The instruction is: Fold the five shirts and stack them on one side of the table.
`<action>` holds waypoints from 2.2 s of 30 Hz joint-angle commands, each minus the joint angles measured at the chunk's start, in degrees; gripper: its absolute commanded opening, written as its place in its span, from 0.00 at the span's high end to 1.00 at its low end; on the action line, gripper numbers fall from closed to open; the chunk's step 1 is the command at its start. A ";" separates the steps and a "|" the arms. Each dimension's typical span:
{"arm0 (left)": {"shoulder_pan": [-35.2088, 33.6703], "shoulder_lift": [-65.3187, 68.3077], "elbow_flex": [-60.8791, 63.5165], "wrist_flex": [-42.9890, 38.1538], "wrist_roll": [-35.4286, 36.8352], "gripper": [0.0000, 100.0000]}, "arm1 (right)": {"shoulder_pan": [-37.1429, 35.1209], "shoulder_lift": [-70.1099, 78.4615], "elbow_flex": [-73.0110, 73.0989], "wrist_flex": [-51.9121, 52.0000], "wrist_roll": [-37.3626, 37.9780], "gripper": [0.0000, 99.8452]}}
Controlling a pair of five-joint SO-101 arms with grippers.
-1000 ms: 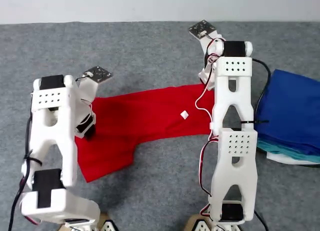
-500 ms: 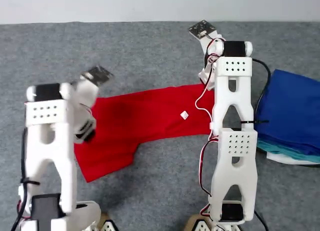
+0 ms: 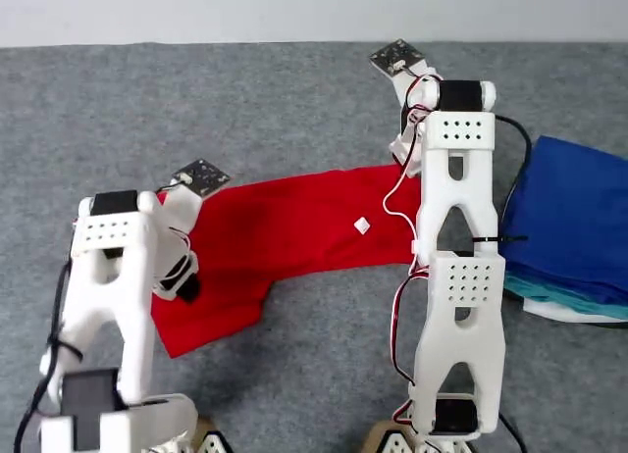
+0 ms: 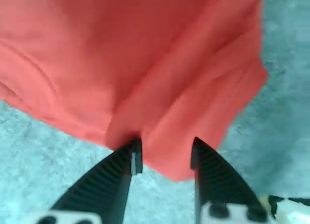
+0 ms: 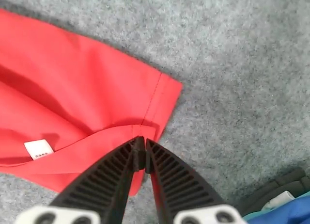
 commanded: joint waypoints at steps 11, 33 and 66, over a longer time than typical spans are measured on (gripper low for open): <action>-1.93 17.32 -9.45 -3.43 -0.44 0.85 | 0.66 -4.62 -2.73 2.42 -0.62 0.99; -2.37 -0.26 -7.16 17.93 -6.33 0.99 | 0.66 -4.62 -2.73 2.42 -0.62 0.99; -1.05 -5.45 -13.76 15.91 5.36 0.89 | 1.89 -9.01 6.86 2.51 -2.46 0.99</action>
